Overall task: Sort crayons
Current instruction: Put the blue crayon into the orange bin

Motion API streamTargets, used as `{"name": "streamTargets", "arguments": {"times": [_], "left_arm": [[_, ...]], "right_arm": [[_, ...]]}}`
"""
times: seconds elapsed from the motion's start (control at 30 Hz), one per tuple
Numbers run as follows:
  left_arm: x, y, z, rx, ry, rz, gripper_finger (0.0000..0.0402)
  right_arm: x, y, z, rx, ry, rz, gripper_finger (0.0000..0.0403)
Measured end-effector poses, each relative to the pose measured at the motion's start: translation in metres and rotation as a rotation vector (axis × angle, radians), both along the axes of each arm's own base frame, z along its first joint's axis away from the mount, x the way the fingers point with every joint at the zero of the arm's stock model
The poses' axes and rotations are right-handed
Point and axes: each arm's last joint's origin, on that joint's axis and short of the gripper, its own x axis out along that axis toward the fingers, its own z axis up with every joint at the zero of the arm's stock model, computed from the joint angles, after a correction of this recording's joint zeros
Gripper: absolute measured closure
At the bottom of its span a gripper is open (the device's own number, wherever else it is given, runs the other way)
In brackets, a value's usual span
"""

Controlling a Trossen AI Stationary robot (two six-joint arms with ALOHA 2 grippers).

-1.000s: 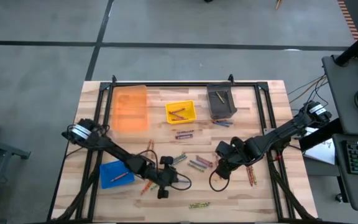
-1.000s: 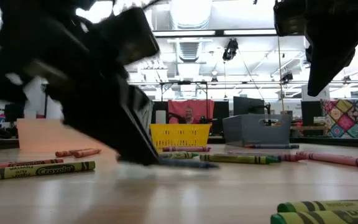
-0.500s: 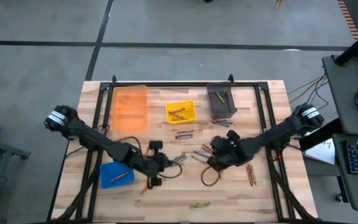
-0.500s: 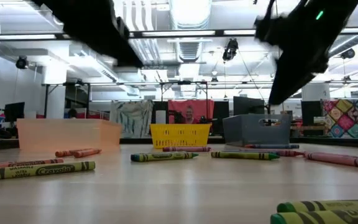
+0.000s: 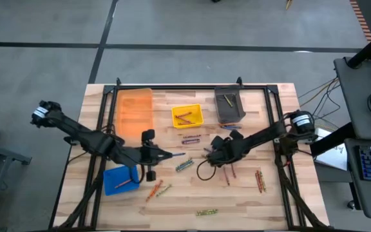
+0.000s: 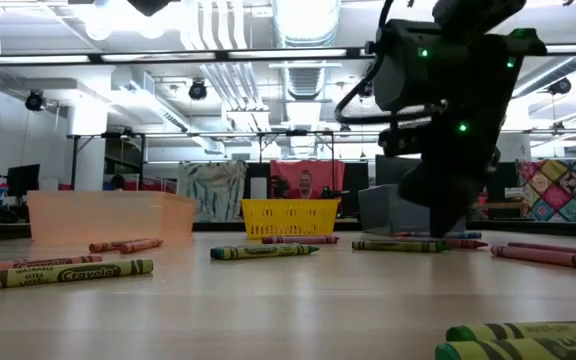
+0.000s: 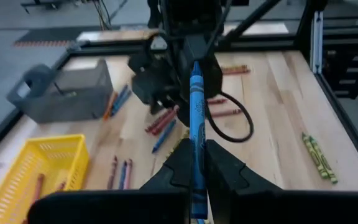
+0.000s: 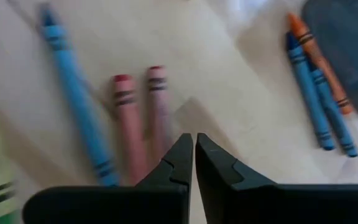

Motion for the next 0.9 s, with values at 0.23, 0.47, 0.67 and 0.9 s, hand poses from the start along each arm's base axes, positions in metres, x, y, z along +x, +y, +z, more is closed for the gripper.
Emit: {"name": "streamTargets", "arguments": {"times": [0.23, 0.47, 0.67, 0.9], "left_arm": [[-0.007, 0.005, 0.009, 0.046, -0.039, 0.030, 0.0402], [-0.005, 0.004, 0.008, 0.049, -0.033, 0.031, 0.0402], [-0.002, 0.005, 0.002, 0.047, -0.005, 0.055, 0.0402], [-0.006, 0.028, -0.019, 0.066, 0.200, 0.215, 0.0402]], "right_arm": [[0.004, 0.003, 0.002, 0.055, -0.039, 0.025, 0.0394], [0.010, 0.005, 0.004, 0.102, -0.090, 0.072, 0.0394], [0.011, 0.006, 0.006, 0.105, -0.103, 0.074, 0.0394], [0.010, 0.005, 0.011, 0.099, -0.117, 0.078, 0.0394]]}}
